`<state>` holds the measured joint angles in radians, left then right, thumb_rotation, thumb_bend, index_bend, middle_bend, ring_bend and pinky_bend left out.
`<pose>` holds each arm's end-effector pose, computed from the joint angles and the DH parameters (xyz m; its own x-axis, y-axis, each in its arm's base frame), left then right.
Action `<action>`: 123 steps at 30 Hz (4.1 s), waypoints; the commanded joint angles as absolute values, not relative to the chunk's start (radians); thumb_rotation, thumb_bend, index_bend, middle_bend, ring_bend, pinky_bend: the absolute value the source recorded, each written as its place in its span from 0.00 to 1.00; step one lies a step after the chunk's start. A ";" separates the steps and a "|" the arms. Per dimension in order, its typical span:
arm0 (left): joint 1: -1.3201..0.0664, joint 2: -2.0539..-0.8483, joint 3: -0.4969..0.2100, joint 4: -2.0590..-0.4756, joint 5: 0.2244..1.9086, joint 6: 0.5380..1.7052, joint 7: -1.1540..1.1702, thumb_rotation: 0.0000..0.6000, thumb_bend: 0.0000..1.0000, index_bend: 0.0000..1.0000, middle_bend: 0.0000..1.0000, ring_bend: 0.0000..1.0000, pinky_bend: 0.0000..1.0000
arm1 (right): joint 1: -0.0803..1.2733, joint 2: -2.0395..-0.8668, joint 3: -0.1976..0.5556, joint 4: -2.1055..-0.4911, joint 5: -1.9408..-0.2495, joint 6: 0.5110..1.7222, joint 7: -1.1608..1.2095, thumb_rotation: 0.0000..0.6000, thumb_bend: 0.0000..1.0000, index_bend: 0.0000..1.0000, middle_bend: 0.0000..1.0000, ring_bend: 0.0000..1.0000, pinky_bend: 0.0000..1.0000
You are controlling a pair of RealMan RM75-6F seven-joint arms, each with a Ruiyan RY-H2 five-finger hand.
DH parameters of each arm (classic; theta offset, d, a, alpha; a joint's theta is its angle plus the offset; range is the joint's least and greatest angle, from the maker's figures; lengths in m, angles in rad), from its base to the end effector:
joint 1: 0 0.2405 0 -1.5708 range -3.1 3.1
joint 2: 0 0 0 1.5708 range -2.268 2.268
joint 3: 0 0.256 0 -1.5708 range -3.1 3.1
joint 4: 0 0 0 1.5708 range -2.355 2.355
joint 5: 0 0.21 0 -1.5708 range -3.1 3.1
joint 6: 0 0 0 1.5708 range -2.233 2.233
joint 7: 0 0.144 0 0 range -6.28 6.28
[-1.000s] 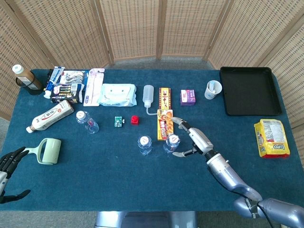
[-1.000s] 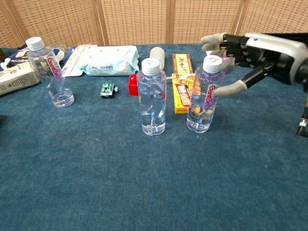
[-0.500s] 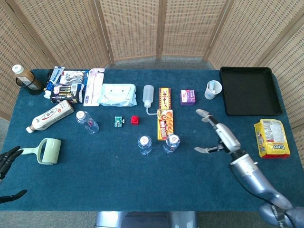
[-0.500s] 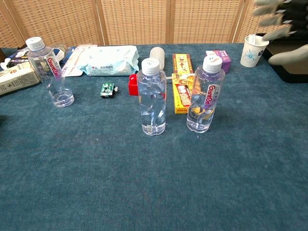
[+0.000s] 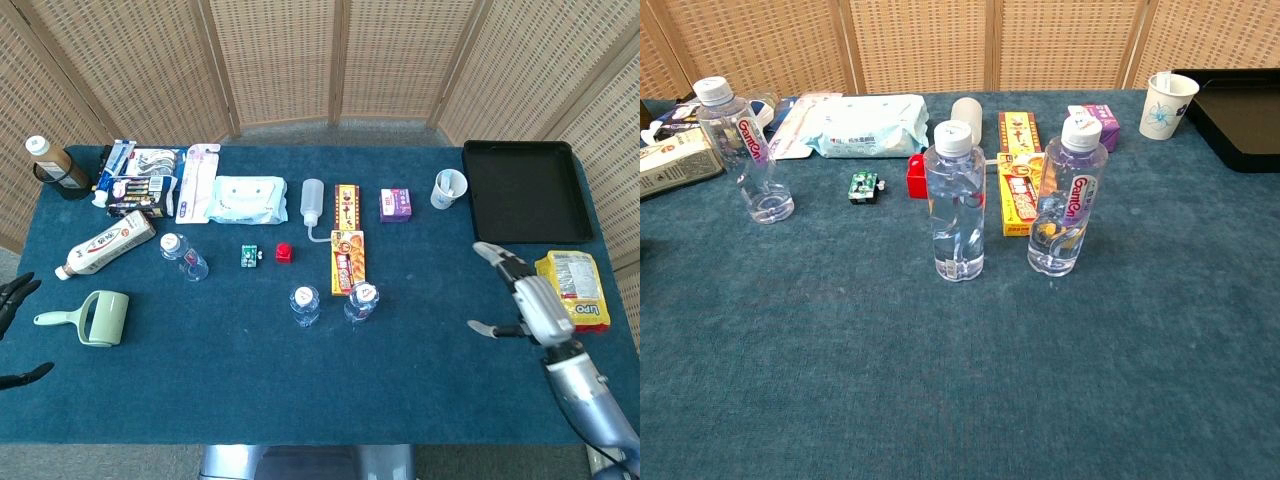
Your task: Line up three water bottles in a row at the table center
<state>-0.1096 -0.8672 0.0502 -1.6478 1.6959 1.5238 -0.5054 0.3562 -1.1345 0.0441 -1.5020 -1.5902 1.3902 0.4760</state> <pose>-0.2959 0.1651 0.2148 0.1385 0.1286 0.9820 0.9791 -0.1670 -0.1162 -0.2666 -0.2613 0.1468 0.0707 -0.1108 0.9913 -0.9523 -0.3033 0.0340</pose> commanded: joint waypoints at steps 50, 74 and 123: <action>-0.582 -1.541 -0.157 -1.045 1.373 0.913 -0.815 1.00 0.04 0.00 0.00 0.00 0.00 | 0.106 -1.029 0.027 -1.593 -1.610 1.580 0.251 1.00 0.02 0.11 0.12 0.11 0.10; -0.564 -1.635 -0.202 -1.002 1.338 1.010 -0.775 1.00 0.32 0.37 0.31 0.25 0.44 | 0.098 -1.025 0.037 -1.592 -1.627 1.584 0.286 1.00 0.02 0.11 0.13 0.11 0.10; -0.691 -1.467 -0.139 -1.520 1.333 0.857 -0.416 1.00 0.30 0.38 0.33 0.28 0.41 | 0.091 -1.019 0.048 -1.590 -1.631 1.585 0.311 1.00 0.02 0.11 0.13 0.11 0.10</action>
